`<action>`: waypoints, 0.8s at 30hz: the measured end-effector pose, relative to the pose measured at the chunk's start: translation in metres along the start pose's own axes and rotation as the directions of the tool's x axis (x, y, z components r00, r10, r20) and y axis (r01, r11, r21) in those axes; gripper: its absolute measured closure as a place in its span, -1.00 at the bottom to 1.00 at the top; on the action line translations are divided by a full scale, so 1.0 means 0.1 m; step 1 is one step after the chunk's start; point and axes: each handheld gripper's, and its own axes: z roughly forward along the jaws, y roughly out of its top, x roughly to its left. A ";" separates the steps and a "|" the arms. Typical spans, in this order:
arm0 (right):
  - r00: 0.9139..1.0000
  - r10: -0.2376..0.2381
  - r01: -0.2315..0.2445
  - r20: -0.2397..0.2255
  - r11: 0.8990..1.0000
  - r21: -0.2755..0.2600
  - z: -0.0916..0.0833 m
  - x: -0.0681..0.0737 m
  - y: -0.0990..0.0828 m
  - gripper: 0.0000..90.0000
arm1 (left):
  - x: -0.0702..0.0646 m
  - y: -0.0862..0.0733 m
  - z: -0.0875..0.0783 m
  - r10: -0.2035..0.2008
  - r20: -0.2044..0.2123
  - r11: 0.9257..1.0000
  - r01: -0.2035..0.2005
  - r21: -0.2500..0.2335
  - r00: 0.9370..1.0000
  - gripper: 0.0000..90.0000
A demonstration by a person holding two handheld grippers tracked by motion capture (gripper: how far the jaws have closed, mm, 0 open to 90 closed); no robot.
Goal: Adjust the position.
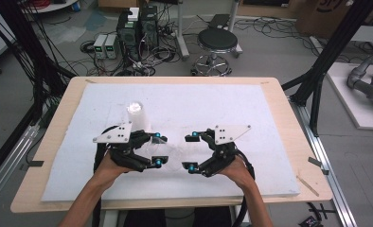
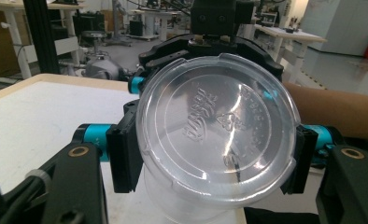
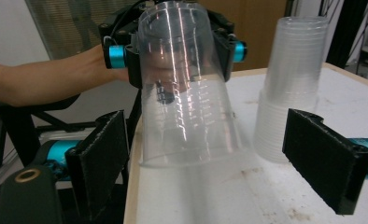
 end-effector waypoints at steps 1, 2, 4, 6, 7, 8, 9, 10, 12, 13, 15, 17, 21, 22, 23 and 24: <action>1.000 -0.003 0.003 -0.004 1.000 0.003 0.02 0.01 0.00 -0.68 | -0.01 0.00 0.01 -0.001 0.002 1.000 0.001 -0.001 1.000 -0.18; 1.000 -0.005 0.005 -0.007 1.000 0.005 0.04 0.01 0.00 -0.68 | -0.01 0.00 0.02 0.001 0.003 1.000 -0.001 0.000 1.000 -0.18; 1.000 -0.006 0.006 -0.013 1.000 0.003 0.08 0.02 0.00 -0.68 | -0.01 0.01 0.03 0.003 0.007 1.000 -0.003 0.001 1.000 -0.18; 1.000 -0.009 0.009 -0.016 1.000 0.006 0.13 0.03 -0.01 -0.68 | -0.02 0.00 0.04 0.004 0.010 1.000 -0.004 0.003 1.000 -0.18; 1.000 -0.012 0.013 -0.017 1.000 0.011 0.15 0.03 -0.01 -0.68 | -0.02 0.00 0.05 0.002 0.010 1.000 -0.002 0.004 1.000 -0.18; 1.000 -0.014 0.015 -0.019 1.000 0.016 0.18 0.03 -0.01 -0.68 | -0.02 0.00 0.05 0.003 0.011 1.000 -0.003 0.004 1.000 -0.18; 1.000 -0.015 0.015 -0.025 1.000 0.021 0.23 0.03 -0.01 -0.68 | -0.02 0.00 0.05 0.006 0.012 1.000 -0.006 0.005 1.000 -0.18; 1.000 -0.015 0.015 -0.025 1.000 0.021 0.23 0.03 -0.01 -0.68 | -0.02 0.00 0.06 0.006 0.013 1.000 -0.006 0.005 1.000 -0.18; 0.999 -0.020 0.021 -0.032 0.999 0.028 0.31 0.03 -0.01 -0.68 | -0.02 0.00 0.06 0.003 0.012 1.000 -0.003 0.001 1.000 -0.18; 0.999 -0.020 0.021 -0.032 0.999 0.028 0.31 0.03 -0.01 -0.68 | -0.02 0.00 0.05 0.001 0.011 1.000 -0.001 0.001 1.000 -0.18; 0.999 -0.022 0.024 -0.044 0.999 0.034 0.37 0.02 -0.01 -0.68 | -0.01 0.00 0.05 0.002 0.009 1.000 -0.002 -0.002 1.000 -0.18; 0.999 -0.022 0.024 -0.047 0.999 0.037 0.39 0.03 -0.01 -0.67 | -0.01 0.00 0.06 0.003 0.011 1.000 -0.003 -0.003 1.000 -0.18; 0.998 -0.027 0.029 -0.057 0.999 0.046 0.45 0.04 -0.01 -0.66 | -0.01 0.00 0.08 0.002 0.015 1.000 -0.002 -0.009 1.000 -0.18; 0.998 -0.027 0.030 -0.057 0.998 0.050 0.46 0.04 -0.01 -0.66 | -0.01 0.00 0.08 0.003 0.016 1.000 -0.003 -0.009 1.000 -0.18; 0.998 -0.030 0.033 -0.055 0.998 0.051 0.46 0.03 -0.01 -0.63 | -0.01 0.00 0.09 0.003 0.017 1.000 -0.003 -0.011 1.000 -0.18; 0.998 -0.033 0.036 -0.058 0.998 0.055 0.47 0.03 -0.01 -0.60 | -0.01 0.00 0.09 0.002 0.019 1.000 -0.001 -0.013 1.000 -0.18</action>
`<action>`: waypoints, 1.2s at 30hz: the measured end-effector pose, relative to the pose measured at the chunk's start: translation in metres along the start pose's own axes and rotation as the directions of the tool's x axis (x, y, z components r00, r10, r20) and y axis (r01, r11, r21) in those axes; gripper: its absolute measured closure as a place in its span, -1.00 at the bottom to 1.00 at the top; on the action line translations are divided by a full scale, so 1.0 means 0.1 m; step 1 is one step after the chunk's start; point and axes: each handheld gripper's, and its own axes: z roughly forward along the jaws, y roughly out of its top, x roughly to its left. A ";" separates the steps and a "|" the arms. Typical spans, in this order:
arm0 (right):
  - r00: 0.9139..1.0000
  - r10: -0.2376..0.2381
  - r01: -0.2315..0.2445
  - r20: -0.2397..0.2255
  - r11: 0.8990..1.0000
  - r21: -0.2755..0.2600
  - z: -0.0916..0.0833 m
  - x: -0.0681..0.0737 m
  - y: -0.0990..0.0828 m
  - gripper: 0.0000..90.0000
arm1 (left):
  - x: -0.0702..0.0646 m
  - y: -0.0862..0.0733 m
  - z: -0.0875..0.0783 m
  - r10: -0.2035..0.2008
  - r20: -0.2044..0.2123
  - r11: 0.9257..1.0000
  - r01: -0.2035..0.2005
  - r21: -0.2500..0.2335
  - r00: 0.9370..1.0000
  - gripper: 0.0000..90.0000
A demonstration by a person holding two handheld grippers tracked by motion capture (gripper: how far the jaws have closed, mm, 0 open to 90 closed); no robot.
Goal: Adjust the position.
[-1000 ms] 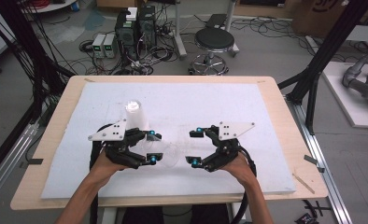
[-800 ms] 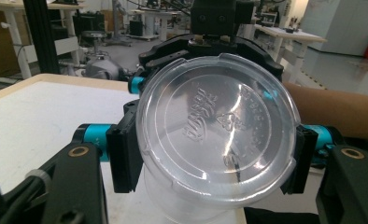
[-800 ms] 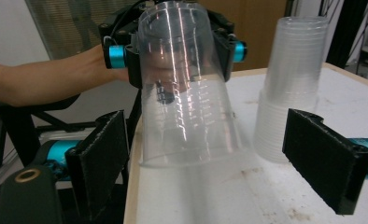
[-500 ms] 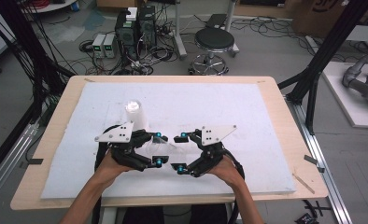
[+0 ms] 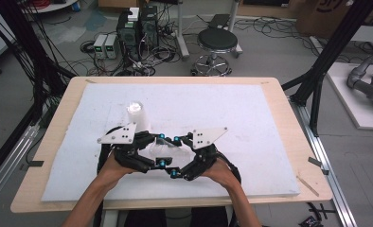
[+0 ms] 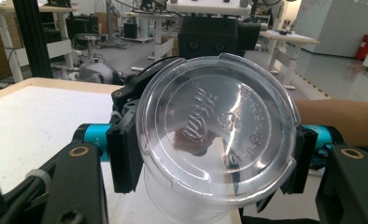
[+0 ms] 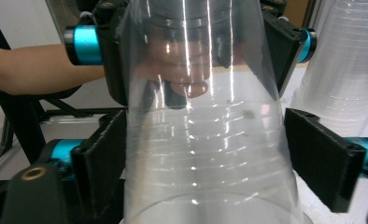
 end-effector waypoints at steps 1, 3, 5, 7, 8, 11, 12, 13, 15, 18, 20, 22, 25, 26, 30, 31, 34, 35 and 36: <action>1.000 -0.009 0.009 0.004 1.000 -0.006 0.01 0.00 0.00 -0.53 | 0.00 0.00 0.00 0.000 0.000 1.000 0.000 0.001 1.000 -0.18; 1.000 -0.012 0.013 0.004 1.000 -0.007 0.01 0.00 0.00 -0.51 | 0.00 0.00 -0.01 0.002 -0.002 1.000 -0.002 0.005 1.000 -0.18; 1.000 -0.015 0.015 0.009 1.000 -0.004 0.02 -0.01 0.00 -0.46 | 0.01 0.00 -0.02 0.000 -0.007 1.000 0.000 0.001 1.000 -0.18; 1.000 -0.015 0.015 0.008 1.000 0.001 0.02 -0.01 -0.01 -0.37 | 0.01 0.00 -0.03 -0.001 -0.011 1.000 0.001 0.001 1.000 -0.18; 1.000 -0.015 0.015 0.008 1.000 0.001 0.02 -0.01 -0.01 -0.37 | 0.01 0.00 -0.03 0.000 -0.013 1.000 0.000 0.002 1.000 -0.18; 1.000 -0.021 0.021 0.013 1.000 0.003 0.02 0.00 -0.01 -0.32 | 0.02 -0.02 -0.05 -0.003 -0.013 1.000 0.003 0.004 1.000 -0.17; 1.000 -0.021 0.021 0.013 1.000 0.003 0.02 0.00 -0.01 -0.32 | 0.02 -0.02 -0.05 -0.004 -0.015 1.000 0.004 0.007 1.000 -0.17; 1.000 -0.022 0.022 0.015 1.000 0.005 0.02 0.00 -0.01 -0.32 | 0.02 -0.02 -0.05 -0.002 -0.019 1.000 0.002 0.009 1.000 -0.18; 1.000 -0.020 0.019 0.020 1.000 0.010 0.02 -0.01 -0.01 -0.31 | 0.01 -0.02 -0.05 -0.004 -0.035 1.000 0.004 0.007 0.999 -0.53; 1.000 -0.016 0.016 0.023 1.000 0.011 0.01 -0.01 -0.01 -0.31 | 0.02 -0.01 -0.06 -0.021 -0.070 0.999 0.023 0.025 0.997 -0.73; 1.000 -0.012 0.012 0.028 1.000 0.008 0.01 -0.01 -0.02 -0.31 | 0.03 -0.01 -0.07 -0.024 -0.078 0.999 0.026 0.029 0.997 -0.80; 1.000 -0.007 0.006 0.030 1.000 0.012 0.00 -0.02 -0.02 -0.31 | 0.02 -0.01 -0.08 -0.022 -0.082 0.999 0.025 0.034 0.996 -0.81; 0.999 -0.005 0.004 0.033 1.000 0.019 0.00 -0.03 -0.03 -0.31 | 0.02 -0.01 -0.10 -0.019 -0.091 0.999 0.024 0.048 0.996 -0.81; 0.999 -0.002 0.001 0.037 1.000 0.022 0.00 -0.03 -0.03 -0.31 | 0.02 -0.01 -0.11 -0.022 -0.097 0.998 0.027 0.056 0.995 -0.81; 0.999 0.006 -0.008 0.040 0.999 0.046 -0.03 -0.02 -0.03 -0.30 | -0.04 0.06 -0.15 0.005 -0.135 0.987 0.017 0.163 0.991 -0.81; 0.999 0.009 -0.011 0.041 0.998 0.063 -0.05 -0.02 -0.02 -0.30 | -0.06 0.09 -0.15 0.016 -0.140 0.980 0.012 0.199 0.990 -0.81; 0.998 0.017 -0.024 0.053 0.991 0.130 -0.10 -0.03 0.02 -0.29 | -0.08 0.19 -0.15 0.028 -0.144 0.940 0.023 0.339 0.989 -0.81; 0.998 0.022 -0.030 0.055 0.988 0.151 -0.12 -0.02 0.03 -0.29 | -0.08 0.23 -0.15 0.043 -0.142 0.917 0.017 0.398 0.989 -0.81; 0.999 0.016 -0.026 0.052 0.978 0.206 -0.15 -0.02 0.08 -0.29 | -0.09 0.26 -0.14 0.049 -0.139 0.891 0.019 0.453 0.989 -0.80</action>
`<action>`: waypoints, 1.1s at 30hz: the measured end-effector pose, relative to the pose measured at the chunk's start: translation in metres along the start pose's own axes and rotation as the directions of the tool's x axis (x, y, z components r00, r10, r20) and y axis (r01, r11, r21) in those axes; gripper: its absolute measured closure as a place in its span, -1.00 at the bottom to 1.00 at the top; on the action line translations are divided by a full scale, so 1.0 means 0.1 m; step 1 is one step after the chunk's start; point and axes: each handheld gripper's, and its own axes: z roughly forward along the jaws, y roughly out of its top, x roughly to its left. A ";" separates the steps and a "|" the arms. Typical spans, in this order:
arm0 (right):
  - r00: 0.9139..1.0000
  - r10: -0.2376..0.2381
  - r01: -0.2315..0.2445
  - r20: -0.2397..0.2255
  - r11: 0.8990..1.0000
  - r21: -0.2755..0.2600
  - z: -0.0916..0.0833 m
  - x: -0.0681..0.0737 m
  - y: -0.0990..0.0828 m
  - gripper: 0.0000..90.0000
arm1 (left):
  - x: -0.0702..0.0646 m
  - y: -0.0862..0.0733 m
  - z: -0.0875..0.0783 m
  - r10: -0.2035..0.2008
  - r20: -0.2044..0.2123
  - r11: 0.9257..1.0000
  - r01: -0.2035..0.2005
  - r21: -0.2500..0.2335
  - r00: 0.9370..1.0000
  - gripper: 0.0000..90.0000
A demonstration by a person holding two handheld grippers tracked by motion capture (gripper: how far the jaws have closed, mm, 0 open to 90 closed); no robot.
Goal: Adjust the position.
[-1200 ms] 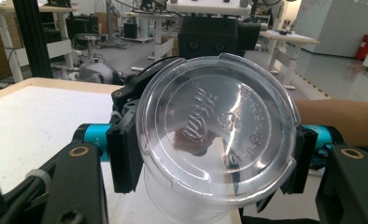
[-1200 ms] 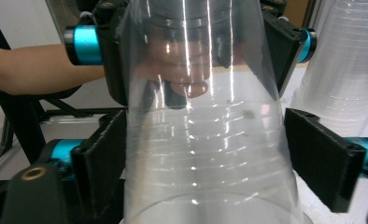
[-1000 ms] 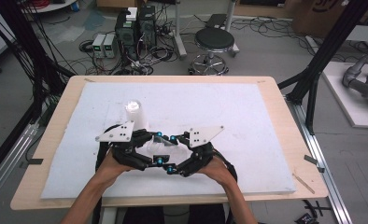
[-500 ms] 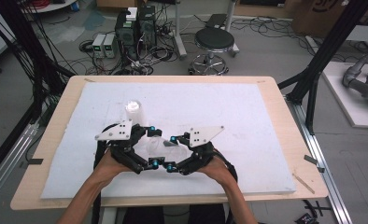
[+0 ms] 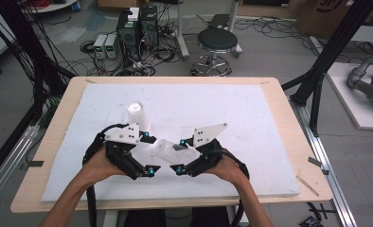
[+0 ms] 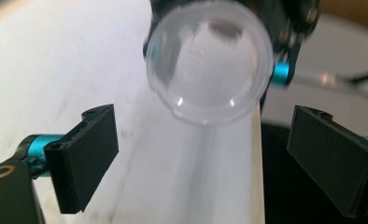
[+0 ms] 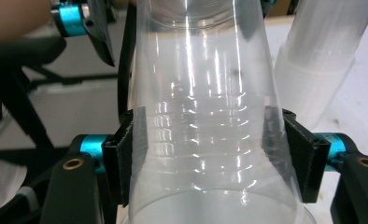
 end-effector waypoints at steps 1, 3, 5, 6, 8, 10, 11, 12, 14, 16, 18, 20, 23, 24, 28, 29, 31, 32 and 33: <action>1.000 -0.004 0.004 0.001 1.000 0.026 -0.01 0.01 0.02 -0.29 | 0.00 0.03 0.00 0.002 0.001 0.999 -0.002 0.047 1.000 -0.80; 1.000 -0.009 0.009 0.003 0.998 0.058 -0.02 0.01 0.05 -0.28 | 0.00 0.10 0.00 0.023 -0.006 0.990 -0.022 0.137 1.000 -0.80; 1.000 -0.023 0.022 0.000 0.992 0.125 -0.04 0.03 0.11 -0.28 | 0.00 0.15 0.01 0.020 -0.001 0.980 -0.020 0.199 1.000 -0.80; 0.999 -0.040 0.041 -0.007 0.980 0.195 -0.04 0.05 0.17 -0.28 | 0.01 0.17 0.02 0.021 0.005 0.973 -0.022 0.231 1.000 -0.79; 0.999 -0.046 0.047 -0.012 0.973 0.227 -0.03 0.05 0.21 -0.27 | 0.02 0.20 0.04 0.024 0.011 0.959 -0.026 0.284 1.000 -0.79; 0.998 -0.059 0.062 -0.020 0.956 0.286 -0.02 0.07 0.27 -0.27 | 0.03 0.23 0.06 0.038 0.008 0.948 -0.039 0.316 0.999 -0.78; 0.998 -0.064 0.068 -0.024 0.948 0.312 -0.01 0.07 0.30 -0.27 | 0.04 0.23 0.07 0.035 0.012 0.945 -0.037 0.324 0.999 -0.78; 0.997 -0.069 0.073 -0.025 0.939 0.335 0.00 0.07 0.32 -0.27 | 0.04 0.24 0.08 0.029 0.023 0.943 -0.035 0.331 0.999 -0.78; 0.997 -0.071 0.076 -0.027 0.924 0.375 0.02 0.07 0.37 -0.27 | 0.03 0.25 0.11 0.031 0.036 0.937 -0.041 0.346 0.999 -0.78; 0.997 -0.074 0.082 -0.035 0.913 0.399 0.05 0.07 0.41 -0.27 | 0.03 0.26 0.13 0.034 0.040 0.935 -0.046 0.352 0.999 -0.78; 0.996 -0.075 0.084 -0.039 0.904 0.419 0.07 0.07 0.43 -0.27 | 0.03 0.27 0.15 0.035 0.045 0.935 -0.048 0.352 0.998 -0.77; 0.996 -0.077 0.088 -0.044 0.901 0.424 0.09 0.06 0.45 -0.27 | 0.03 0.27 0.17 0.035 0.052 0.935 -0.051 0.352 0.998 -0.73; 0.996 -0.077 0.088 -0.043 0.899 0.430 0.10 0.06 0.45 -0.27 | 0.02 0.27 0.20 0.040 0.061 0.937 -0.059 0.346 0.997 -0.71; 0.996 -0.078 0.089 -0.044 0.898 0.432 0.10 0.06 0.45 -0.27 | 0.02 0.27 0.21 0.042 0.064 0.936 -0.062 0.345 0.997 -0.71; 0.996 -0.076 0.087 -0.042 0.896 0.436 0.11 0.06 0.45 -0.27 | 0.01 0.29 0.24 0.047 0.080 0.931 -0.072 0.358 0.996 -0.68; 0.996 -0.076 0.087 -0.043 0.896 0.435 0.11 0.06 0.44 -0.27 | 0.01 0.30 0.26 0.051 0.079 0.932 -0.076 0.354 0.996 -0.68; 0.996 -0.076 0.088 -0.045 0.896 0.435 0.11 0.06 0.44 -0.27 | 0.00 0.31 0.27 0.053 0.085 0.931 -0.080 0.356 0.995 -0.65; 0.996 -0.076 0.088 -0.045 0.896 0.435 0.11 0.06 0.44 -0.27 | 0.00 0.31 0.29 0.051 0.086 0.933 -0.078 0.352 0.995 -0.65; 0.996 -0.076 0.088 -0.046 0.896 0.436 0.11 0.05 0.44 -0.27 | 0.00 0.32 0.30 0.054 0.089 0.932 -0.082 0.353 0.995 -0.64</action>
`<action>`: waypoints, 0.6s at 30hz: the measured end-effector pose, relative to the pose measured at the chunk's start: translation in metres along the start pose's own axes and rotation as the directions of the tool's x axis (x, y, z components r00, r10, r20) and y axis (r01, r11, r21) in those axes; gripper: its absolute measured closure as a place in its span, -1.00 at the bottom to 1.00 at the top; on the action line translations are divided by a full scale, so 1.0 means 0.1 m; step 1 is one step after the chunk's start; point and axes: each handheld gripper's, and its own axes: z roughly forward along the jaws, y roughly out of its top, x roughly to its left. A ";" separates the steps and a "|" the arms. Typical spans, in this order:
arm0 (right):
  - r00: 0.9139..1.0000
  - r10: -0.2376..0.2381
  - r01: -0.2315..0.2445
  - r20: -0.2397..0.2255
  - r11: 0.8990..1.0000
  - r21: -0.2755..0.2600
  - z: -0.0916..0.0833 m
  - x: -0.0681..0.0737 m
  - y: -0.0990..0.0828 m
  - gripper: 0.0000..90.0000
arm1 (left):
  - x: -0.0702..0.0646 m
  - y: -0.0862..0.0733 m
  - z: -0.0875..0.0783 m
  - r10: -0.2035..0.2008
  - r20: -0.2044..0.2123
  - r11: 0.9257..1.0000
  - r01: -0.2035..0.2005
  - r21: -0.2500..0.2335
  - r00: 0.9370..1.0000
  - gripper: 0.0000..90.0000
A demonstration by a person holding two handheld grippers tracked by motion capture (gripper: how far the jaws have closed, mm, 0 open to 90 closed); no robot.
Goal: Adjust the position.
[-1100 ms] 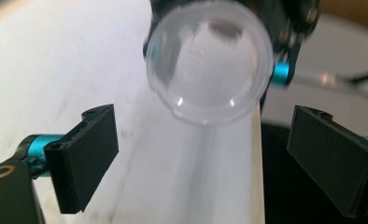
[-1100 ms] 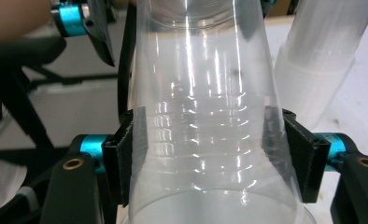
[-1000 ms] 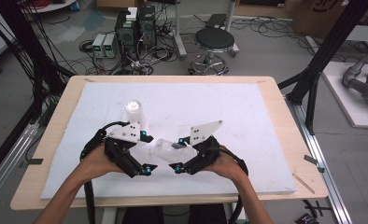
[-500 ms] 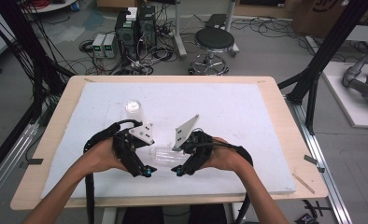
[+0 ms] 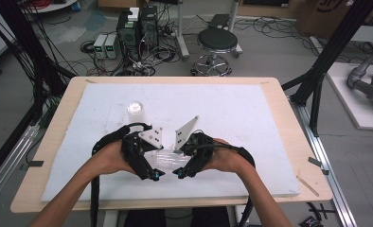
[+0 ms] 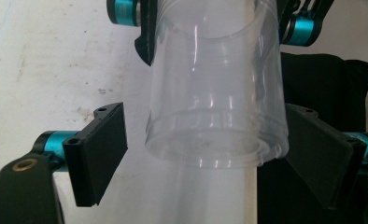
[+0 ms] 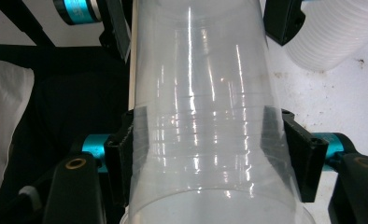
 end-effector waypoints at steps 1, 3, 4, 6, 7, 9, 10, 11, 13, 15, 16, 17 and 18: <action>1.000 0.000 0.000 0.000 1.000 0.000 0.00 0.00 0.00 -0.27 | 0.00 0.01 0.01 0.003 0.002 1.000 -0.003 0.000 1.000 -0.64; 1.000 0.001 -0.001 -0.003 1.000 0.002 0.00 0.00 0.00 -0.26 | -0.01 0.03 0.03 0.005 0.009 1.000 -0.005 0.004 1.000 -0.61; 1.000 0.000 0.000 -0.001 1.000 0.006 0.01 0.00 0.00 -0.26 | -0.01 0.03 0.04 0.009 0.012 1.000 -0.009 0.005 1.000 -0.55; 1.000 -0.002 0.002 -0.002 1.000 0.007 0.01 0.00 0.00 -0.26 | 0.00 0.04 0.05 0.009 0.018 1.000 -0.009 0.007 1.000 -0.49; 1.000 -0.004 0.004 -0.002 1.000 0.006 0.01 0.00 0.00 -0.26 | 0.00 0.04 0.05 0.013 0.016 1.000 -0.013 0.008 1.000 -0.44; 1.000 -0.006 0.006 0.002 1.000 0.004 0.01 0.00 0.01 -0.26 | 0.00 0.04 0.05 0.013 0.018 1.000 -0.013 0.005 1.000 -0.28; 1.000 -0.005 0.005 0.002 1.000 0.003 0.01 0.00 0.01 -0.26 | 0.00 0.04 0.06 0.013 0.018 1.000 -0.013 0.001 1.000 -0.28; 1.000 -0.005 0.005 0.000 1.000 0.002 0.01 0.01 0.01 -0.26 | 0.00 0.05 0.05 0.020 0.022 1.000 -0.020 0.000 1.000 -0.20; 1.000 -0.004 0.004 -0.003 1.000 0.003 0.01 0.00 0.01 -0.25 | 0.00 0.04 0.05 0.025 0.023 1.000 -0.025 -0.003 0.999 -0.09; 1.000 -0.003 0.003 -0.002 1.000 0.004 0.01 0.00 0.01 -0.25 | 0.00 0.04 0.05 0.022 0.023 1.000 -0.022 -0.007 0.999 -0.08; 1.000 -0.007 0.007 -0.003 1.000 0.001 0.01 0.00 0.01 -0.25 | 0.00 0.04 0.05 0.023 0.022 1.000 -0.023 -0.009 0.999 -0.08; 1.000 -0.007 0.007 -0.003 1.000 0.001 0.01 0.00 0.01 -0.25 | 0.00 0.04 0.05 0.023 0.022 1.000 -0.023 -0.009 0.999 -0.08; 1.000 -0.006 0.006 -0.003 1.000 0.001 0.02 0.00 0.01 -0.25 | 0.00 0.04 0.05 0.025 0.020 1.000 -0.024 -0.010 0.999 -0.08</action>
